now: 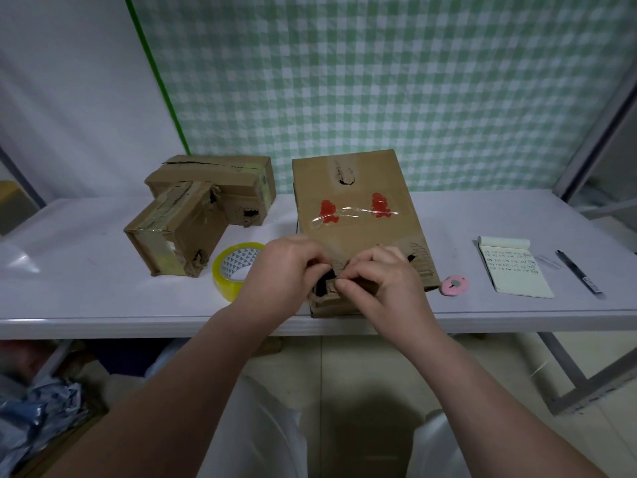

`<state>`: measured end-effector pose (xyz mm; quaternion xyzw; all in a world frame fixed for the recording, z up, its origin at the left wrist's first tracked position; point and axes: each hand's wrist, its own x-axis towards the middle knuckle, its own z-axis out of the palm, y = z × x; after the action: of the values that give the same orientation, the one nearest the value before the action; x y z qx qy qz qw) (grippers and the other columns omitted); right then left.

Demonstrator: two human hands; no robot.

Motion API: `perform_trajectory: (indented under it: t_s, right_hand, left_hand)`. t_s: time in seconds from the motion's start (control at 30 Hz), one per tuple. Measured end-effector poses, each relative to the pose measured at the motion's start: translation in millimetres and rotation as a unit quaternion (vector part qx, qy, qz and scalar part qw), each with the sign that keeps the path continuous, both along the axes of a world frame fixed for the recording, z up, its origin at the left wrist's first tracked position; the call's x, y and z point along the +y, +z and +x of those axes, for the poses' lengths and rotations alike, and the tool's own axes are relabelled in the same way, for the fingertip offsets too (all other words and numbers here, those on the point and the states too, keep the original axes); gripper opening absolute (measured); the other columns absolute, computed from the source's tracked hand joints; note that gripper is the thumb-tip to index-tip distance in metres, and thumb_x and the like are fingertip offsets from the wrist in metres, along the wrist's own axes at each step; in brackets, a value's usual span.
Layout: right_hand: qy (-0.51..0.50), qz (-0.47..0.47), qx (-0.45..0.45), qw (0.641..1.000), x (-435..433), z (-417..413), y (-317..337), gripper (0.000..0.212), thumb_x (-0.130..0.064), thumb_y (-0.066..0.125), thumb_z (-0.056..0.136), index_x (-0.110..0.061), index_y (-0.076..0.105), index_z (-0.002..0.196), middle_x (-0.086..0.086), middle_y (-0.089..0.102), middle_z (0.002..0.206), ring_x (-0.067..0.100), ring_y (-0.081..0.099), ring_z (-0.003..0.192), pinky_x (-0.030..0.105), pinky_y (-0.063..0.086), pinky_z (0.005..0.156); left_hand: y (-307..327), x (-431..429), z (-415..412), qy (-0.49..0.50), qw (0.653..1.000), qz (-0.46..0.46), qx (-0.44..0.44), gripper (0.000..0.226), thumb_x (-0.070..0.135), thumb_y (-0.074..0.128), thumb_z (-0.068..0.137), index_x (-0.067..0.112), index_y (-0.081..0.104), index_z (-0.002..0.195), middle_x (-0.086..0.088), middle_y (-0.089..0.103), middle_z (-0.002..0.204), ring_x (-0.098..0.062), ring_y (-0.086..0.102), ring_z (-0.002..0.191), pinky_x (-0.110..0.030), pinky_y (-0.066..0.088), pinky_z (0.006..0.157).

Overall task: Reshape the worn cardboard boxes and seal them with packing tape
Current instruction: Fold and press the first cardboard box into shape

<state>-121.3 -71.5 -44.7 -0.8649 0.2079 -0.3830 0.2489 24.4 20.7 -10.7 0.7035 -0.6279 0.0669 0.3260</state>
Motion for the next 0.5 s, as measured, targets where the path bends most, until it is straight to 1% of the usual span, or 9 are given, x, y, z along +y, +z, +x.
perform_trajectory:
  t_s: [0.03, 0.1, 0.17, 0.2, 0.23, 0.3, 0.37, 0.43, 0.5]
  right_hand:
    - [-0.002, 0.004, 0.001, 1.000, -0.4, 1.0, 0.9, 0.011, -0.031, 0.069, 0.079, -0.022, 0.075, 0.079, -0.013, 0.060, 0.083, 0.009, 0.047, 0.092, 0.005, 0.030, 0.078]
    - [-0.005, 0.010, 0.007, 1.000, -0.9, 3.0, 2.5, 0.006, -0.027, 0.071, 0.080, -0.022, 0.074, 0.079, -0.013, 0.061, 0.083, 0.010, 0.048, 0.092, 0.009, 0.032, 0.078]
    - [-0.009, 0.013, 0.019, 1.000, -1.8, 4.2, 4.0, 0.003, -0.023, 0.073, 0.081, -0.022, 0.073, 0.078, -0.012, 0.062, 0.085, 0.010, 0.048, 0.093, 0.012, 0.034, 0.077]
    - [-0.012, 0.011, 0.024, 1.000, -2.0, 4.5, 4.6, 0.004, -0.023, 0.074, 0.081, -0.023, 0.072, 0.078, -0.011, 0.062, 0.085, 0.010, 0.048, 0.093, 0.013, 0.034, 0.076]
    - [-0.015, 0.008, 0.029, 0.999, -2.3, 4.8, 5.1, 0.005, -0.024, 0.074, 0.081, -0.023, 0.071, 0.077, -0.012, 0.061, 0.085, 0.010, 0.048, 0.093, 0.014, 0.034, 0.076]
    - [-0.023, 0.001, 0.033, 0.999, -2.4, 5.7, 5.6, 0.006, -0.024, 0.074, 0.081, -0.023, 0.069, 0.076, -0.012, 0.061, 0.085, 0.010, 0.047, 0.092, 0.014, 0.034, 0.075]
    - [-0.029, -0.003, 0.035, 0.999, -2.1, 6.4, 5.6, 0.007, -0.025, 0.074, 0.081, -0.022, 0.069, 0.076, -0.013, 0.060, 0.085, 0.010, 0.047, 0.091, 0.014, 0.034, 0.074]
    - [-0.030, -0.004, 0.033, 0.999, -1.8, 6.8, 5.5, 0.007, -0.025, 0.074, 0.080, -0.022, 0.069, 0.076, -0.012, 0.060, 0.084, 0.011, 0.047, 0.090, 0.013, 0.033, 0.073]
    - [-0.029, -0.003, 0.031, 0.999, -1.5, 7.2, 5.5, 0.007, -0.024, 0.074, 0.080, -0.021, 0.069, 0.076, -0.011, 0.061, 0.084, 0.013, 0.048, 0.090, 0.014, 0.033, 0.073]
  left_hand:
    - [2.2, 0.7, 1.9, -0.001, 1.000, 0.010, 0.016, 0.005, 0.011, 0.070, 0.082, 0.013, 0.074, 0.084, 0.003, 0.068, 0.080, -0.005, 0.055, 0.072, -0.017, 0.044, 0.066]
    - [6.2, 4.0, 7.7, 0.004, 0.995, 0.038, 0.092, 0.010, 0.013, 0.066, 0.087, 0.019, 0.075, 0.089, 0.009, 0.070, 0.085, -0.001, 0.061, 0.077, -0.010, 0.046, 0.070]
    - [9.0, 8.8, 14.9, 0.001, 0.979, 0.063, 0.193, 0.018, 0.010, 0.063, 0.089, 0.025, 0.072, 0.089, 0.013, 0.071, 0.088, 0.002, 0.063, 0.082, -0.010, 0.048, 0.076]
    - [9.4, 11.5, 17.8, -0.004, 0.971, 0.071, 0.228, 0.022, 0.006, 0.062, 0.089, 0.027, 0.071, 0.088, 0.013, 0.071, 0.089, 0.003, 0.064, 0.085, -0.011, 0.048, 0.079]
    - [9.5, 14.1, 19.5, -0.008, 0.967, 0.077, 0.244, 0.025, 0.004, 0.063, 0.087, 0.028, 0.071, 0.089, 0.013, 0.071, 0.091, 0.003, 0.064, 0.087, -0.011, 0.047, 0.080]
    - [8.4, 16.5, 19.5, -0.012, 0.970, 0.077, 0.229, 0.027, 0.001, 0.068, 0.082, 0.027, 0.072, 0.088, 0.010, 0.070, 0.093, -0.001, 0.064, 0.087, -0.011, 0.047, 0.080]
    - [6.2, 15.7, 16.5, -0.016, 0.976, 0.065, 0.207, 0.025, 0.000, 0.073, 0.077, 0.024, 0.073, 0.085, 0.006, 0.067, 0.090, -0.005, 0.062, 0.081, -0.010, 0.047, 0.075]
    - [4.6, 13.2, 13.6, -0.011, 0.979, 0.058, 0.194, 0.021, 0.003, 0.076, 0.075, 0.022, 0.073, 0.082, 0.005, 0.064, 0.088, -0.005, 0.060, 0.078, -0.009, 0.046, 0.070]
    - [3.5, 10.7, 13.7, -0.001, 0.981, 0.060, 0.182, 0.018, 0.006, 0.076, 0.076, 0.023, 0.072, 0.081, 0.004, 0.063, 0.088, -0.004, 0.059, 0.077, -0.011, 0.048, 0.070]
